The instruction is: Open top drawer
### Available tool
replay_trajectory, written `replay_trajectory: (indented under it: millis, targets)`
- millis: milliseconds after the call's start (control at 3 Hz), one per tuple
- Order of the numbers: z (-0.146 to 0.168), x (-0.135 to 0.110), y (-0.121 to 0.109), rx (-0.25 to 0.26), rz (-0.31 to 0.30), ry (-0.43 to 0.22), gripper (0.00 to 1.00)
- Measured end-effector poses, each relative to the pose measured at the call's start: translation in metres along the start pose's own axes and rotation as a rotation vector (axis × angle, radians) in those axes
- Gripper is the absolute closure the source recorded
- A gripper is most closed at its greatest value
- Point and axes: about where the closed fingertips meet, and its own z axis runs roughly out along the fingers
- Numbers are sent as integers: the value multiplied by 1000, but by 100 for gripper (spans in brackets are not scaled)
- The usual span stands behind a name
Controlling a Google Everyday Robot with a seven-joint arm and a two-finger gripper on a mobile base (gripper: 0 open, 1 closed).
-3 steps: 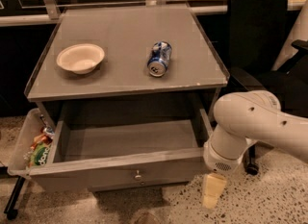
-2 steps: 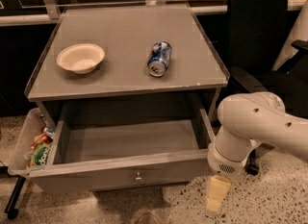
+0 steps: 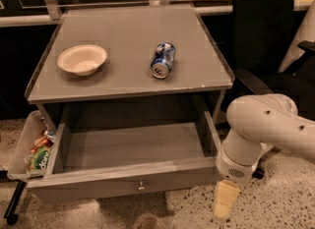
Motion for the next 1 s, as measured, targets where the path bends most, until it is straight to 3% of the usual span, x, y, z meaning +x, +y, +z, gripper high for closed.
replay_trajectory:
  millis: [333,667,1000]
  targets:
    - [-3,0,1,0,0,0,0]
    - [-8,12,6,2,47,2,0]
    - [-24,57,30,10,205,10,0]
